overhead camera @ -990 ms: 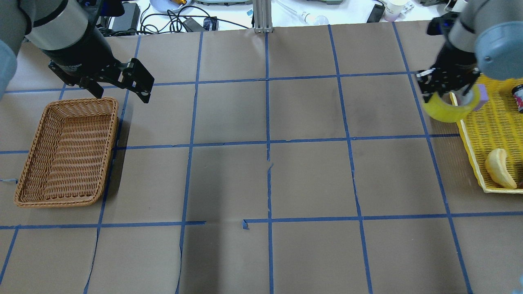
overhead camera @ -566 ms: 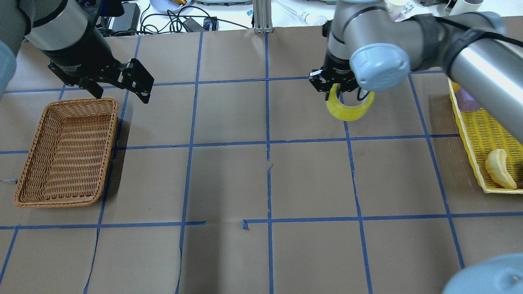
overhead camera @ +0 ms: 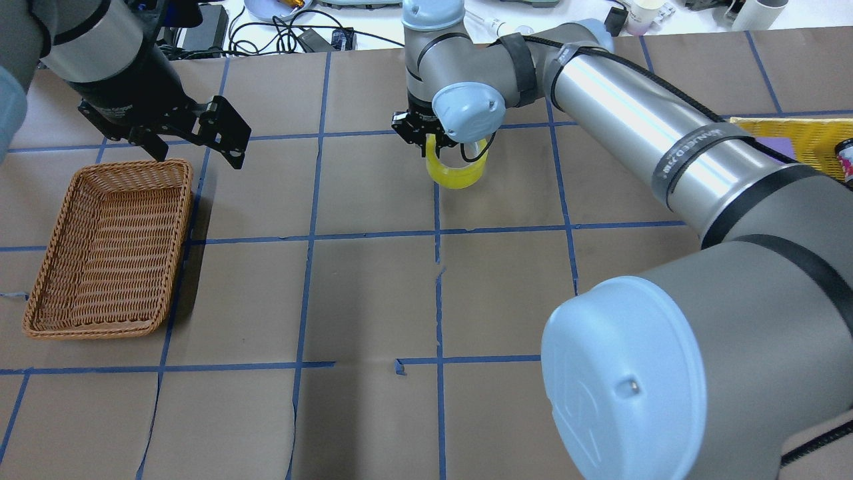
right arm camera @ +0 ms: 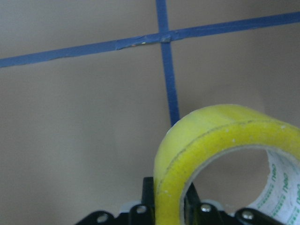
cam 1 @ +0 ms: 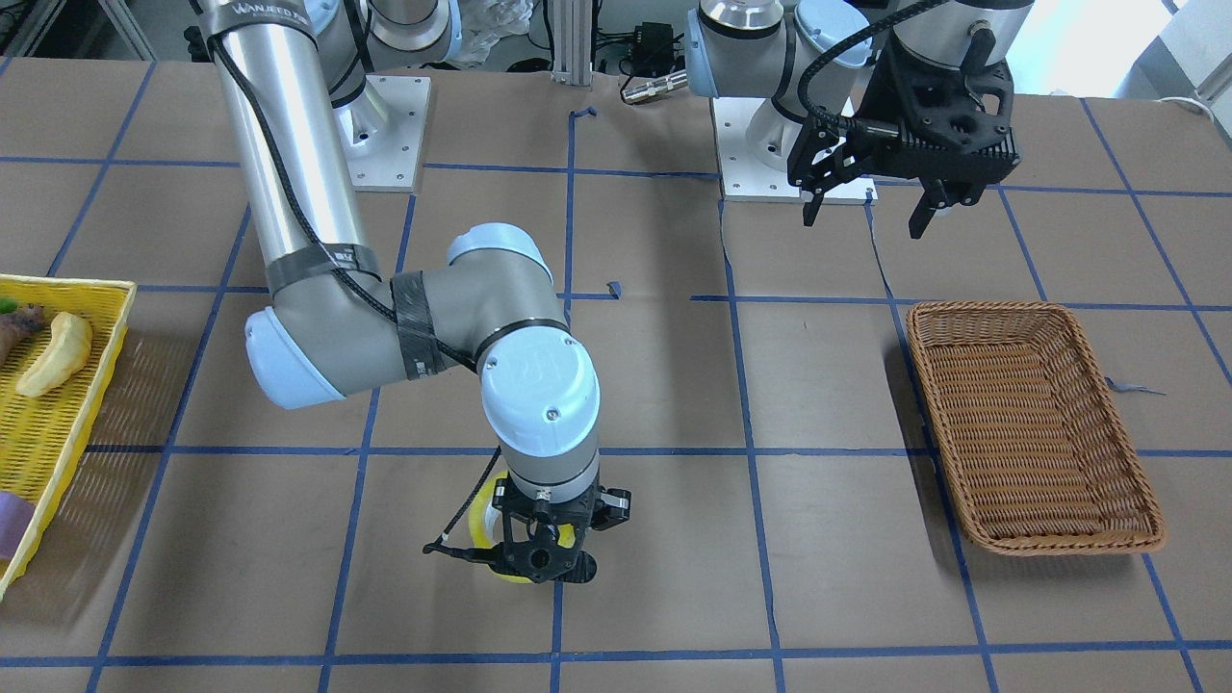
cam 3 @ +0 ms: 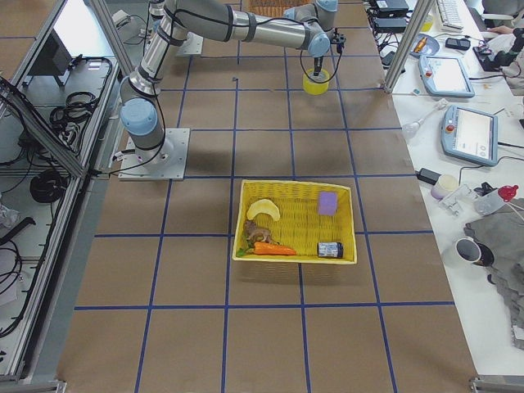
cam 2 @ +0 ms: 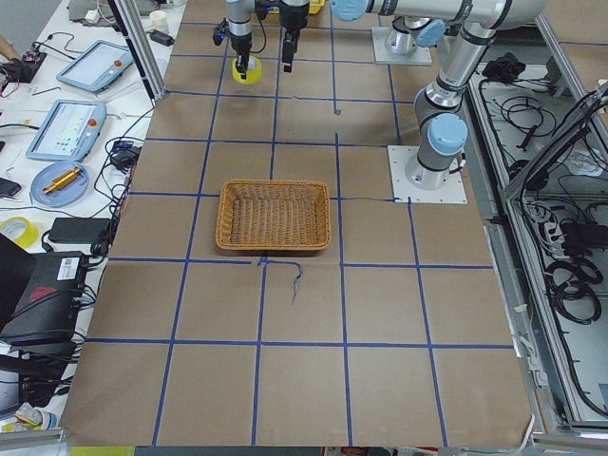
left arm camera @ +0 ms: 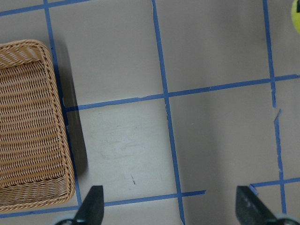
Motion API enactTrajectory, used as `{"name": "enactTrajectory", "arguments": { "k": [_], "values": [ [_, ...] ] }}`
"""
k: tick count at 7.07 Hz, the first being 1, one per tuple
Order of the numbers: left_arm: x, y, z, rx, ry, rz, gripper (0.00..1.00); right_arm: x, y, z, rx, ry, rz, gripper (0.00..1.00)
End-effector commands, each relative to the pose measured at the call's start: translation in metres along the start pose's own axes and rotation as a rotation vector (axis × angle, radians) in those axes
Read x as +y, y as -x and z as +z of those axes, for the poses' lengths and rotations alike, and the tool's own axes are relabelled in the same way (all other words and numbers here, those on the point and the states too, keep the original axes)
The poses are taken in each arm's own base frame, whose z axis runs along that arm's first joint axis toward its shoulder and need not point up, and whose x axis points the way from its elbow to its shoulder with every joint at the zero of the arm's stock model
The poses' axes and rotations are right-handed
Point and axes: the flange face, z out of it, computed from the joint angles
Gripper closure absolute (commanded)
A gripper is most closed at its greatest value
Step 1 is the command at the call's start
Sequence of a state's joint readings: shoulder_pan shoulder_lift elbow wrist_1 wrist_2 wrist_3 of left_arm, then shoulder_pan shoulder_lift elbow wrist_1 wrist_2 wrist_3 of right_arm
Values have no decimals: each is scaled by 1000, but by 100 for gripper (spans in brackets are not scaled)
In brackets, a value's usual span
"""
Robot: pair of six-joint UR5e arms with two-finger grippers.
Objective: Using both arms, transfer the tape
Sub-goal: 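Grasp the tape roll with the right gripper and carry it to mid-table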
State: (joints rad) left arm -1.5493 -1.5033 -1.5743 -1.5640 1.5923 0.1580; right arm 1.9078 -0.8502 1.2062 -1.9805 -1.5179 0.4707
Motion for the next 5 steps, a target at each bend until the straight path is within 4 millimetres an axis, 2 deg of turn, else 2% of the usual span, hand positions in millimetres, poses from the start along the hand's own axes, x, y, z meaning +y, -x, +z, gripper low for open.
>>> {"name": "enactTrajectory", "arguments": {
  "k": [1, 2, 3, 4, 5],
  "values": [
    [1, 0, 3, 1, 6, 0, 0, 5, 15, 21, -16, 26, 5, 48],
    [1, 0, 3, 1, 6, 0, 0, 8, 14, 21, -18, 25, -2, 0],
    [1, 1, 4, 1, 9, -3, 0, 12, 11, 11, -20, 21, 9, 0],
    [-4, 11, 16, 16, 21, -28, 0, 17, 5, -22, -22, -12, -4, 0],
    [-12, 18, 36, 81, 49, -63, 0, 21, -24, -66, -11, -6, 14, 0]
  ]
}}
